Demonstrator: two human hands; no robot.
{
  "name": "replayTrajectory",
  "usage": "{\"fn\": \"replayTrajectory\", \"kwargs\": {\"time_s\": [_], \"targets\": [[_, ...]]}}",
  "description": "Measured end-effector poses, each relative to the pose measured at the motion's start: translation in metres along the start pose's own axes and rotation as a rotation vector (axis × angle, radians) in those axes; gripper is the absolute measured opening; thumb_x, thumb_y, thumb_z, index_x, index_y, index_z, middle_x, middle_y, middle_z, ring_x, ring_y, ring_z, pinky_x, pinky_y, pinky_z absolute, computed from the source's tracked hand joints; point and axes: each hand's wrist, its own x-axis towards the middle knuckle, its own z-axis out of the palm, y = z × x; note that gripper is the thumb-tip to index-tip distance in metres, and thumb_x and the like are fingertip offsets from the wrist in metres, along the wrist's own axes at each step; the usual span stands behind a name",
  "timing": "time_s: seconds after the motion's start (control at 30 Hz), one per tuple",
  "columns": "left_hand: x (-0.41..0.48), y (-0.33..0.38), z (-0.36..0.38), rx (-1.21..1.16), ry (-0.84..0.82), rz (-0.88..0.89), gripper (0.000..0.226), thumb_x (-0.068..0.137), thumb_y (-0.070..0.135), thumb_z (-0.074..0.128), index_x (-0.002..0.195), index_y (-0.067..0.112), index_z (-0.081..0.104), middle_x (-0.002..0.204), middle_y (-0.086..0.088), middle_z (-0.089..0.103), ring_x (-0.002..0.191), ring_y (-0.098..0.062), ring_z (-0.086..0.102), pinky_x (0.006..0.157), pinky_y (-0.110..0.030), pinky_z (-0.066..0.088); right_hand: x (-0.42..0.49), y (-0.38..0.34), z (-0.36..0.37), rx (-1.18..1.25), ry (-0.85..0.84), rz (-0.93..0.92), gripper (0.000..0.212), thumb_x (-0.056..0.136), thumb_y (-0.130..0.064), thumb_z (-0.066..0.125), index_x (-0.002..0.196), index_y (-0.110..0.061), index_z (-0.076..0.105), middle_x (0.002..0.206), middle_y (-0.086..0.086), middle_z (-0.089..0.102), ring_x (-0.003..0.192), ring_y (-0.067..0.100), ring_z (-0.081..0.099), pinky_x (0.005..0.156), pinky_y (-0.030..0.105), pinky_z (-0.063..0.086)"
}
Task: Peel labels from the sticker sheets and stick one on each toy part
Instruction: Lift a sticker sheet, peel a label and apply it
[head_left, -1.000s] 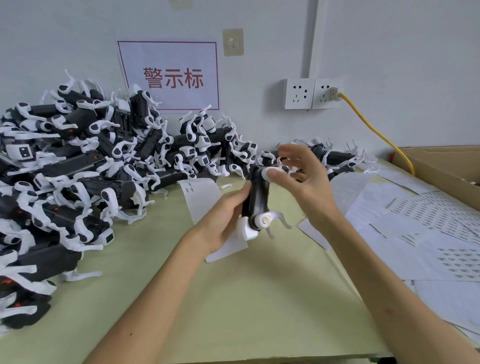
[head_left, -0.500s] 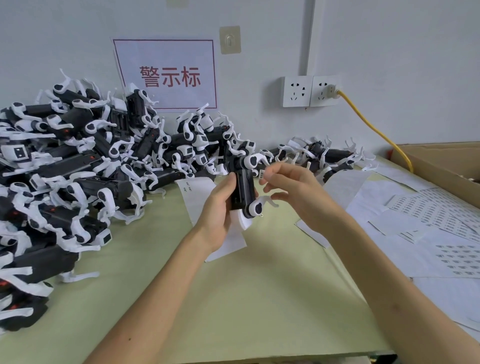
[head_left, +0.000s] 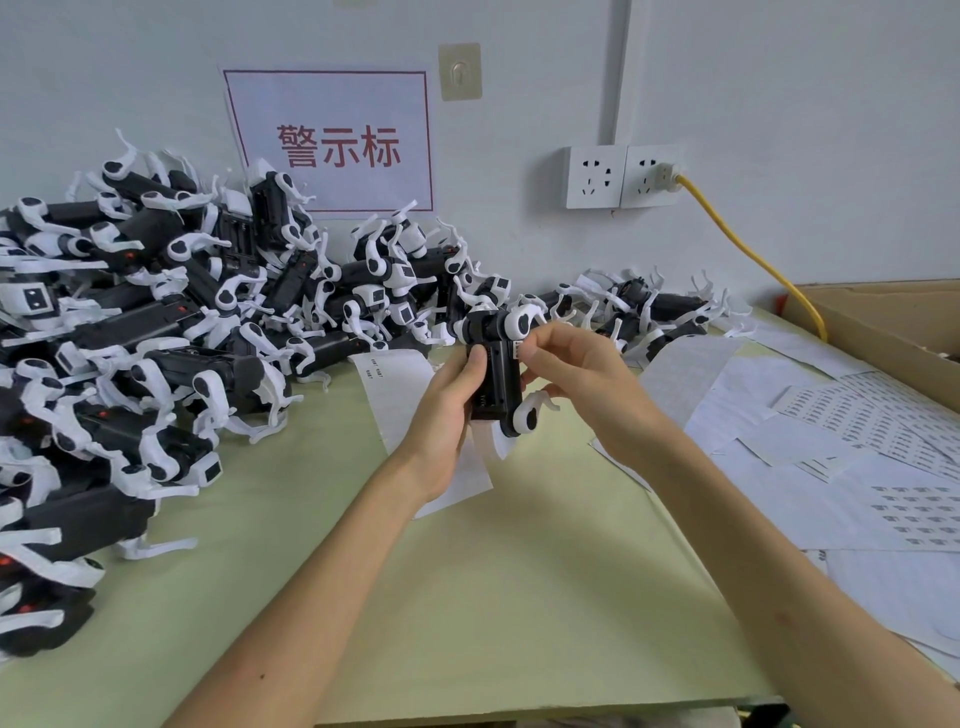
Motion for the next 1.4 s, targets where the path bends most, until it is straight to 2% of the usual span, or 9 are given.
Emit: {"fn": "replayTrajectory", "kwargs": {"time_s": [0.2, 0.33, 0.4, 0.5, 0.67, 1.13, 1.4], "targets": [[0.0007, -0.0026, -0.0002, 0.012, 0.016, 0.002, 0.039, 0.111, 0.029, 0.036, 0.139, 0.01, 0.055, 0.122, 0.002, 0.073, 0.115, -0.014, 0.07, 0.087, -0.021, 0.055, 0.0005, 0.0008, -0.0001, -0.015, 0.014, -0.007, 0.016, 0.101, -0.015, 0.061, 0.086, -0.015, 0.065, 0.078, -0.003, 0.066, 0.076, 0.009, 0.065, 0.077, 0.035, 0.046], [0.0008, -0.0035, 0.0004, 0.044, 0.036, 0.012, 0.039, 0.111, 0.029, 0.036, 0.139, 0.011, 0.055, 0.126, 0.0, 0.071, 0.118, -0.015, 0.069, 0.098, -0.028, 0.053, 0.0009, 0.0027, 0.0014, -0.006, 0.039, -0.009, 0.016, 0.101, -0.016, 0.062, 0.085, -0.016, 0.066, 0.079, 0.0, 0.067, 0.08, 0.016, 0.064, 0.078, 0.039, 0.047], [0.0011, -0.0042, 0.0011, 0.051, 0.043, 0.017, 0.039, 0.111, 0.029, 0.036, 0.14, 0.011, 0.054, 0.13, -0.002, 0.069, 0.118, -0.015, 0.068, 0.103, -0.03, 0.052, 0.0018, 0.0039, 0.002, -0.01, 0.048, -0.017, 0.016, 0.1, -0.015, 0.062, 0.085, -0.016, 0.066, 0.08, 0.002, 0.067, 0.081, 0.017, 0.064, 0.077, 0.037, 0.049], [0.0011, -0.0049, 0.0016, 0.032, 0.044, 0.024, 0.039, 0.111, 0.028, 0.036, 0.141, 0.01, 0.053, 0.13, -0.003, 0.069, 0.117, -0.014, 0.069, 0.099, -0.026, 0.054, 0.0022, 0.0053, 0.002, -0.001, 0.053, -0.03, 0.015, 0.1, -0.015, 0.062, 0.086, -0.015, 0.066, 0.081, 0.003, 0.067, 0.081, 0.014, 0.064, 0.073, 0.026, 0.049], [0.001, -0.0063, 0.001, 0.039, 0.055, 0.034, 0.038, 0.111, 0.029, 0.037, 0.138, 0.009, 0.055, 0.115, 0.007, 0.075, 0.112, -0.011, 0.071, 0.09, -0.021, 0.054, 0.0023, 0.0062, 0.0039, 0.028, 0.065, -0.047, 0.015, 0.099, -0.013, 0.063, 0.085, -0.014, 0.066, 0.078, 0.0, 0.066, 0.076, 0.012, 0.063, 0.061, 0.015, 0.046], [0.0015, -0.0062, 0.0001, 0.041, 0.046, 0.035, 0.038, 0.111, 0.028, 0.036, 0.139, 0.009, 0.054, 0.113, 0.01, 0.075, 0.11, -0.009, 0.071, 0.09, -0.019, 0.054, 0.0018, 0.0044, 0.0052, 0.022, 0.067, -0.059, 0.017, 0.099, -0.011, 0.062, 0.083, -0.015, 0.065, 0.078, 0.0, 0.065, 0.078, 0.013, 0.063, 0.061, 0.015, 0.045], [0.0014, -0.0062, 0.0002, 0.042, 0.056, 0.038, 0.039, 0.111, 0.028, 0.037, 0.14, 0.009, 0.054, 0.12, 0.004, 0.072, 0.114, -0.012, 0.07, 0.096, -0.024, 0.055, 0.0024, 0.0068, 0.0048, -0.001, 0.065, -0.06, 0.015, 0.099, -0.013, 0.063, 0.085, -0.015, 0.065, 0.079, 0.001, 0.066, 0.079, 0.013, 0.064, 0.062, 0.017, 0.046]]}}
